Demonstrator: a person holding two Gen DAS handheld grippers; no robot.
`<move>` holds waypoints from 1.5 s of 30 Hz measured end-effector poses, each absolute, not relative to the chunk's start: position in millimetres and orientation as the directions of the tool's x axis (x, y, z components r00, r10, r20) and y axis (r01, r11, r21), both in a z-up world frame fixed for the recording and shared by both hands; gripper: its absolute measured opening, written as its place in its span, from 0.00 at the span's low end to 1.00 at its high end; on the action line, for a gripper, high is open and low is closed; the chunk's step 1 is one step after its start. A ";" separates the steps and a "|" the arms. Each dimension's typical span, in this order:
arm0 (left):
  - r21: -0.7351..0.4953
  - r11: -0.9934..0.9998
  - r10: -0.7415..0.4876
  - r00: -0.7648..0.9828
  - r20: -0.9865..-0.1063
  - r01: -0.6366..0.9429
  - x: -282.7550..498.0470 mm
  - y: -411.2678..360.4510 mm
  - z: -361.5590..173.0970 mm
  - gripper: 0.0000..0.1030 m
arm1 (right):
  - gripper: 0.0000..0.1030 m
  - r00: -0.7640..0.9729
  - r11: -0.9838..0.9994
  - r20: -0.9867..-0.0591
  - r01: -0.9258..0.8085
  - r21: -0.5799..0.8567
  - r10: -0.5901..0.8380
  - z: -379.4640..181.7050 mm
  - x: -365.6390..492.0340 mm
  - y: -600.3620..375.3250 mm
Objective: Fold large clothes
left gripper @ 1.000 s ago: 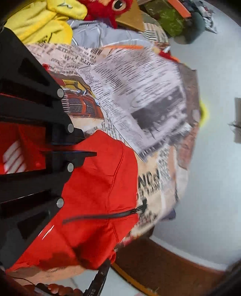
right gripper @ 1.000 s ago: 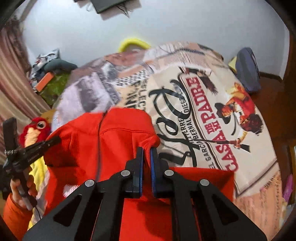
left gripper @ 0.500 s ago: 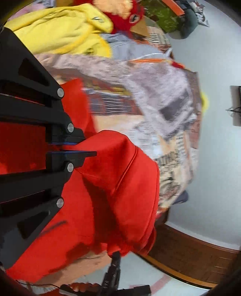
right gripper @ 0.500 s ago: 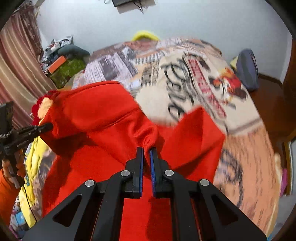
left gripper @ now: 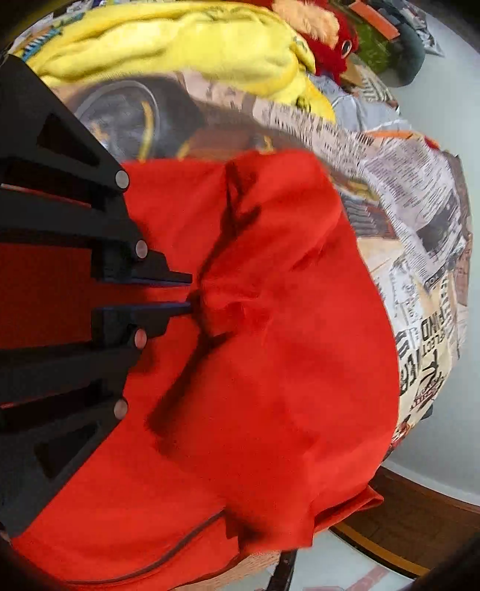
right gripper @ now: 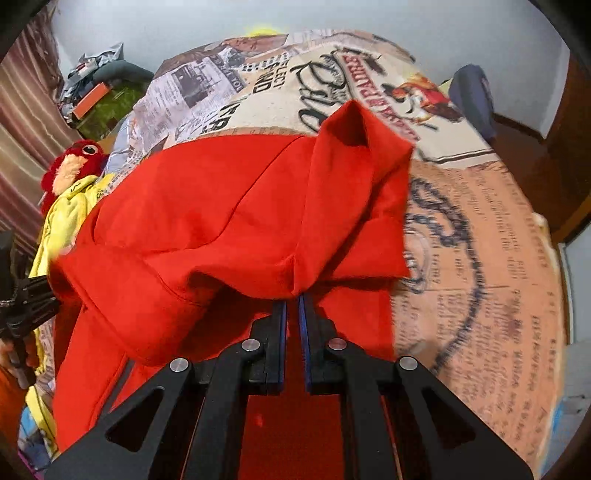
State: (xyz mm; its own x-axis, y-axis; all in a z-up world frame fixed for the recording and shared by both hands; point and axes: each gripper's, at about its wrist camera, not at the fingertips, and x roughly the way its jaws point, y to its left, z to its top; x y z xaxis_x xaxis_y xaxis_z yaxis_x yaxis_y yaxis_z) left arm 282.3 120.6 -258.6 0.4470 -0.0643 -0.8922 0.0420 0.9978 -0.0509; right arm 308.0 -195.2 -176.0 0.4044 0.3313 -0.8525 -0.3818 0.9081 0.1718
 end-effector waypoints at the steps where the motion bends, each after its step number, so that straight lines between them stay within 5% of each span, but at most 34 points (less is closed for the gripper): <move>1: -0.047 0.998 -0.060 0.456 -0.888 0.038 281.0 122.5 -252.9 0.09 | 0.06 0.412 0.907 -0.849 -0.388 0.165 0.331 -169.9 304.9 -196.1; 6: -0.002 1.000 -0.009 0.537 -0.844 0.012 273.8 132.6 -213.1 0.14 | 0.06 0.454 0.892 -0.813 -0.423 0.163 0.364 -140.8 296.6 -187.7; 9: 0.012 1.000 0.015 0.587 -0.809 -0.009 283.8 134.8 -193.8 0.31 | 0.07 0.467 0.872 -0.787 -0.458 0.174 0.403 -126.8 297.9 -169.7; 15: -0.015 1.000 -0.022 0.604 -0.796 0.016 324.1 115.3 -194.6 0.36 | 0.41 0.453 0.854 -0.786 -0.491 0.173 0.420 -142.8 320.0 -118.6; 19: 0.005 1.000 -0.003 0.582 -0.813 0.012 353.9 101.6 -219.7 0.64 | 0.41 0.403 0.857 -0.831 -0.491 0.158 0.384 -175.3 344.6 -94.2; 26: 0.032 0.995 0.076 0.509 -0.858 -0.094 387.6 131.9 -279.1 0.66 | 0.41 0.498 0.935 -0.838 -0.351 0.039 0.222 -204.4 392.1 -128.9; 33: -0.087 0.982 0.016 0.531 -0.847 -0.168 377.2 166.5 -294.2 0.73 | 0.33 0.516 0.970 -0.822 -0.142 0.195 0.241 -207.8 410.0 -223.6; 36: -0.042 0.983 0.061 0.539 -0.840 -0.177 369.8 164.0 -291.9 0.73 | 0.40 0.570 0.999 -0.822 -0.009 -0.035 -0.023 -206.5 396.4 -245.7; 40: 0.001 0.981 0.105 0.522 -0.846 -0.195 362.3 164.3 -287.7 0.73 | 0.42 0.491 0.998 -0.869 0.001 -0.060 -0.053 -209.5 380.9 -274.8; 45: 0.104 0.977 0.187 0.510 -0.839 -0.188 350.4 155.8 -268.7 0.73 | 0.42 0.569 0.994 -0.822 -0.096 -0.049 0.014 -165.5 345.9 -267.3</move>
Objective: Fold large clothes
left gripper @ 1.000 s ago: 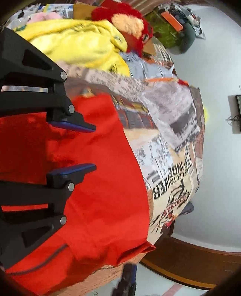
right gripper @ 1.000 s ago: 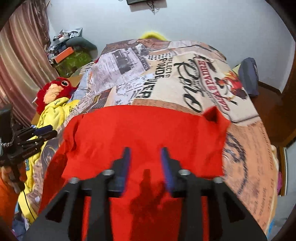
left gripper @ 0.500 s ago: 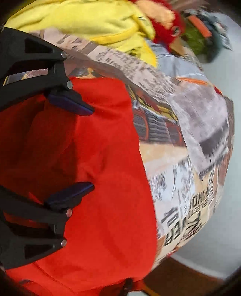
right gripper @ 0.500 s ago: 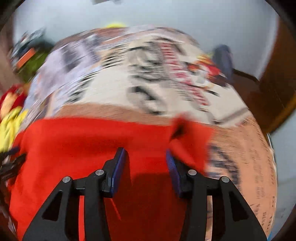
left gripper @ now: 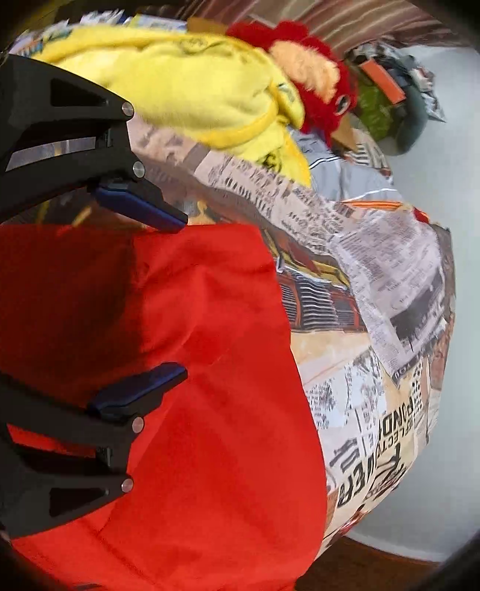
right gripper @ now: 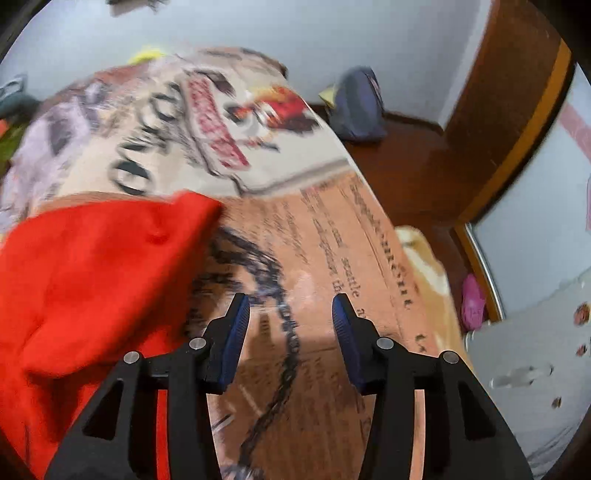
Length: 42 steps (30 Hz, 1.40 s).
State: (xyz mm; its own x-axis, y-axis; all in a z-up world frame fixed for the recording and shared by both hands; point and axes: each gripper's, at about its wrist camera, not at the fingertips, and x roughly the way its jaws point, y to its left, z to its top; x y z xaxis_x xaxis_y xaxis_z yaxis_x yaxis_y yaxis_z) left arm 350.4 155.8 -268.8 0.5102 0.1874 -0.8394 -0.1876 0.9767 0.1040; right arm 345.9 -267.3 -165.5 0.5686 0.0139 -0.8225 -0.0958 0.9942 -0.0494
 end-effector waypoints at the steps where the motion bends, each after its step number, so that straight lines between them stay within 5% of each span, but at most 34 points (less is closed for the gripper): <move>1: 0.104 0.980 0.180 0.520 -0.835 -0.171 347.3 151.5 -262.0 0.73 | 0.42 0.582 0.992 -0.811 -0.122 -0.027 0.050 -155.3 340.7 -261.8; 10: 0.043 0.999 0.021 0.602 -0.798 0.021 336.6 82.8 -214.7 0.73 | 0.59 0.527 0.897 -0.791 -0.439 0.061 0.311 -137.3 310.3 -151.9; 18: 0.066 0.990 -0.008 0.525 -0.851 0.122 327.1 48.3 -247.3 0.73 | 0.59 0.343 0.865 -0.912 -0.502 0.023 0.223 -210.2 310.0 -120.8; 21: 0.046 0.993 -0.016 0.515 -0.857 0.106 317.4 58.4 -250.6 0.78 | 0.67 0.354 0.871 -0.907 -0.491 0.029 0.230 -203.5 298.9 -133.4; 42: 0.083 0.994 0.107 0.594 -0.797 -0.067 200.7 124.7 -153.1 0.80 | 0.68 0.531 0.887 -0.823 -0.455 -0.077 0.201 -119.7 226.3 -178.9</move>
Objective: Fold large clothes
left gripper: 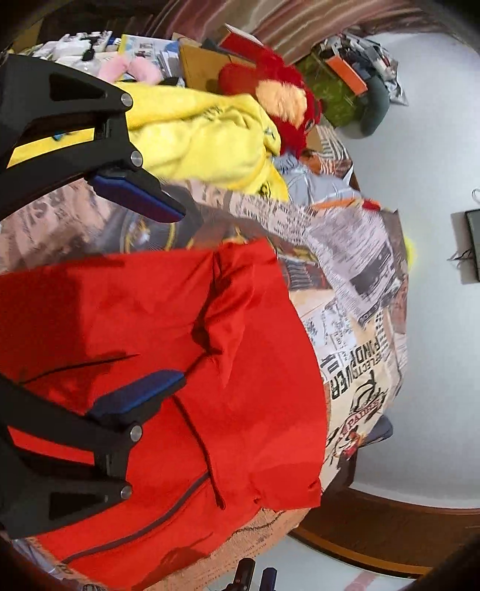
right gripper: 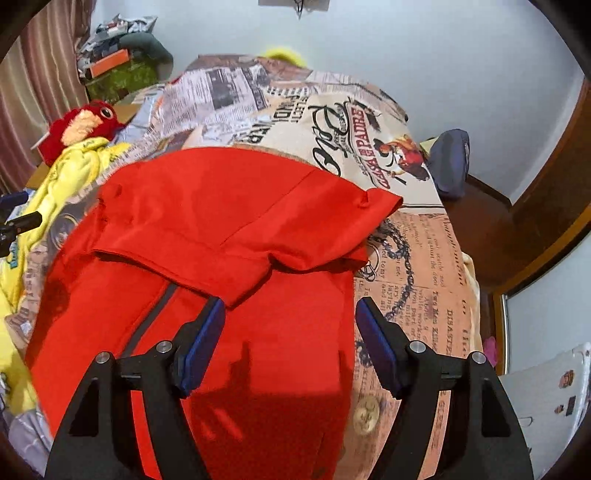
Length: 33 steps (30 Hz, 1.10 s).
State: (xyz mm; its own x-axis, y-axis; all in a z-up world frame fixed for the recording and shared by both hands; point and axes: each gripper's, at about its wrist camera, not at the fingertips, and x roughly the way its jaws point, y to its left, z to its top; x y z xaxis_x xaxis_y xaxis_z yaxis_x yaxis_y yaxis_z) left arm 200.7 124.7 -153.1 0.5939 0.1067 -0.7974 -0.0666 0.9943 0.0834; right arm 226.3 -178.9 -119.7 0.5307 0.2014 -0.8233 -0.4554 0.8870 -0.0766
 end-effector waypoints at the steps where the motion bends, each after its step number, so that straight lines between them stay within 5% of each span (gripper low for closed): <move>1: 0.083 0.994 0.109 0.595 -0.796 -0.071 197.0 125.2 -152.2 0.82 | 0.68 0.533 0.889 -0.822 -0.453 -0.074 0.203 -118.6 223.9 -180.4; 9: -0.003 0.994 0.059 0.543 -0.838 -0.113 149.8 144.4 -168.8 0.83 | 0.68 0.510 0.910 -0.835 -0.413 -0.030 0.204 -126.0 197.5 -203.0; 20: -0.238 0.929 -0.131 0.350 -0.928 -0.282 110.5 177.6 -270.9 0.83 | 0.68 0.374 0.951 -0.906 -0.296 0.084 0.196 -174.8 186.0 -246.4; 27: -0.360 0.866 -0.249 0.326 -0.912 -0.348 99.6 176.8 -307.7 0.83 | 0.68 0.292 0.955 -0.932 -0.263 0.136 0.213 -198.2 182.5 -260.0; 33: -0.465 0.828 -0.347 0.364 -0.864 -0.313 107.1 167.7 -305.7 0.61 | 0.68 0.237 0.915 -0.886 -0.173 0.365 0.398 -214.7 198.3 -274.0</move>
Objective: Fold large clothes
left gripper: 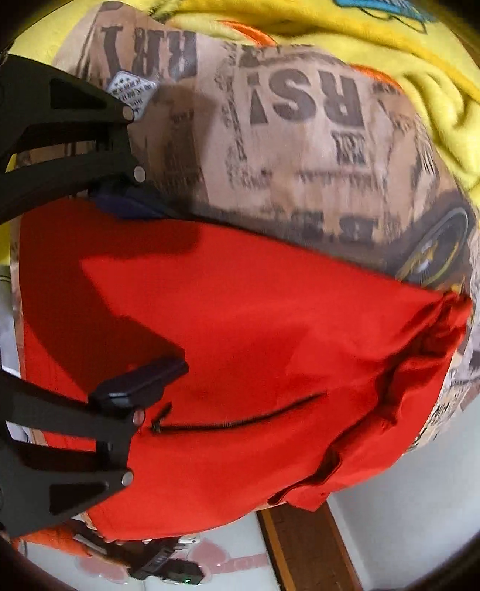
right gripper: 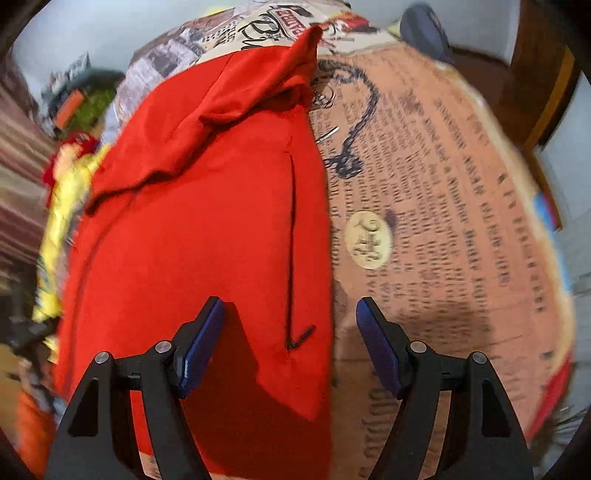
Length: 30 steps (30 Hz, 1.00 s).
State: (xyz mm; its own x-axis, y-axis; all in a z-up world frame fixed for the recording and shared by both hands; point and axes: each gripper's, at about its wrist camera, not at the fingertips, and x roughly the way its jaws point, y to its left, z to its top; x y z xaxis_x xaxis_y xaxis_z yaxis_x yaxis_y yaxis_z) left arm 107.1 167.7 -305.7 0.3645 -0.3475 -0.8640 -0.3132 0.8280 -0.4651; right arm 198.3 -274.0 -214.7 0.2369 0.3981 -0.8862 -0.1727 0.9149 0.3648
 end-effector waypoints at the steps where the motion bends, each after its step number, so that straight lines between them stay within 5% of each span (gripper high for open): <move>1: -0.468 0.832 -0.353 0.367 -0.861 -0.298 109.6 164.0 -304.0 0.53 | 0.69 0.238 0.907 -0.877 -0.159 0.389 0.418 -217.6 200.8 -275.9; 3: -0.465 0.843 -0.352 0.373 -0.858 -0.272 112.1 157.1 -299.4 0.42 | 0.67 0.246 0.902 -0.868 -0.158 0.403 0.431 -219.2 203.3 -274.2; 5: -0.454 0.854 -0.344 0.378 -0.860 -0.254 115.7 152.4 -294.1 0.14 | 0.52 0.251 0.892 -0.857 -0.186 0.413 0.449 -217.2 203.7 -268.2; 9: -0.387 0.894 -0.281 0.391 -0.876 -0.225 126.8 144.9 -282.2 0.05 | 0.12 0.253 0.866 -0.831 -0.217 0.450 0.495 -210.5 204.3 -257.0; 30: -0.360 0.927 -0.173 0.726 -0.666 -0.109 230.0 169.3 -134.1 0.04 | 0.10 0.464 0.813 -0.669 -0.305 0.496 0.581 -128.9 295.3 -230.0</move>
State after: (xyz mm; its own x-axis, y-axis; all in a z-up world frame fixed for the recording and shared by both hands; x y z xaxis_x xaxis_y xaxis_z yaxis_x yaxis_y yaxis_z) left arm 230.0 169.3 -134.1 0.7260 -0.1730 -0.6656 -0.1091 0.9266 -0.3599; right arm 295.3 -230.0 -128.9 0.4637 0.5812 -0.6687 -0.3047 0.8134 0.4956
